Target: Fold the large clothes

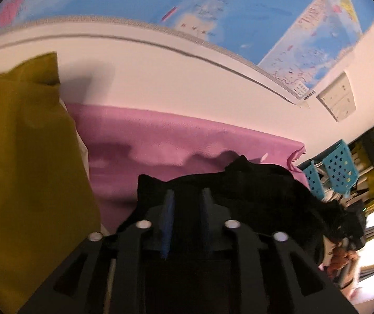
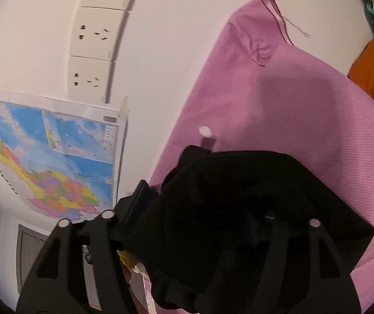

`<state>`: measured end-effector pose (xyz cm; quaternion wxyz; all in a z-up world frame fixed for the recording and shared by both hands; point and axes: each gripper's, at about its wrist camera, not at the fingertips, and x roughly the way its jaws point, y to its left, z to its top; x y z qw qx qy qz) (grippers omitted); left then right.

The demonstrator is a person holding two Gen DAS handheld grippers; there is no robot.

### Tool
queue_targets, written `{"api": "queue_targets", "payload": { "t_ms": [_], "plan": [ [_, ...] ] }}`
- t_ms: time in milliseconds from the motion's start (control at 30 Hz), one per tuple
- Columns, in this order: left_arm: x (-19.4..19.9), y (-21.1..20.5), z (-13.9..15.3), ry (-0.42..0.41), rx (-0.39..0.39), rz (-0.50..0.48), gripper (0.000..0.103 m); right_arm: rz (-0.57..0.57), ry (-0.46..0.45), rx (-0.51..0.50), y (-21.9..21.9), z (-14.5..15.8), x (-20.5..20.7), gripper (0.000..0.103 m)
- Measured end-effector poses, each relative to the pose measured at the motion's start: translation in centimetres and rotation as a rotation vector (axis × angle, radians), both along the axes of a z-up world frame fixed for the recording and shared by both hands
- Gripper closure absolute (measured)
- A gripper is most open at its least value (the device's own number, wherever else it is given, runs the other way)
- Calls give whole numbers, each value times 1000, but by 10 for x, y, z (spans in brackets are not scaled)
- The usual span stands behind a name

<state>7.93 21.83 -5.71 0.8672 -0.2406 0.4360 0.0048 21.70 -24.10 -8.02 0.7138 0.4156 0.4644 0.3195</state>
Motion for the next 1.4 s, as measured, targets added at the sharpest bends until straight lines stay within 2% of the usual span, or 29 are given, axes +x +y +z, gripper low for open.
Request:
{"api": "queue_targets", "payload": {
  "t_ms": [33,100,133,200,267,333,400,433,500,567,600,633,700,767,833,867,900,967,1067,1167,1200,1233,1267,1300,1400],
  "plan": [
    [-5,-2,2,-20,19,-3,70,10,-31,-16,2,6,-4,35],
    [-19,-15,10,-73,89,-44,67,12,-71,-26,4,15,-11,25],
    [-23,-23,12,-87,115,-60,61,11,-90,-33,5,19,-15,22],
    [-38,-48,15,-125,181,-140,48,13,-142,-66,8,28,-25,21],
    [-47,-76,10,-136,223,-225,47,9,-208,-146,13,38,-36,17],
    [-52,-105,5,-145,263,-309,44,9,-235,-153,15,44,-43,15],
    [-53,-134,-2,-157,278,-410,36,64,-294,-208,29,51,-50,15],
    [-50,-144,-5,-156,281,-439,34,104,-322,-272,41,53,-54,15],
    [-38,-156,-14,-130,296,-440,34,189,-386,-416,72,53,-62,14],
    [-23,-160,-28,-81,330,-399,43,239,-430,-562,98,46,-65,15],
    [-16,-161,-33,-59,339,-383,55,261,-444,-610,108,42,-64,17],
    [-9,-161,-39,-39,331,-372,73,292,-455,-647,120,37,-62,19],
    [2,-155,-48,-3,305,-341,90,331,-460,-701,136,28,-59,24],
    [5,-154,-44,-26,298,-320,93,360,-466,-743,149,21,-54,29],
    [5,-150,-32,-59,293,-296,94,384,-459,-806,159,11,-50,38],
    [4,-150,-26,-72,293,-293,94,390,-457,-833,162,9,-48,49],
    [5,-150,-21,-94,303,-287,94,398,-459,-853,164,7,-46,68],
    [7,-154,-19,-112,327,-281,94,399,-474,-846,163,8,-43,101],
    [17,-153,-34,-65,338,-273,93,290,-527,-811,146,26,-44,103],
    [28,-145,-50,-26,339,-251,77,209,-505,-706,119,41,-38,102],
    [31,-142,-54,-13,350,-240,74,215,-483,-687,118,40,-35,98],
    [35,-138,-60,6,325,-232,71,234,-451,-673,117,37,-33,88],
    [37,-135,-63,12,304,-229,70,250,-443,-682,121,34,-33,50],
    [38,-132,-65,15,283,-226,69,265,-449,-701,127,31,-35,25],
    [38,-130,-64,1,273,-223,69,315,-477,-805,153,19,-39,27]
  ]
}}
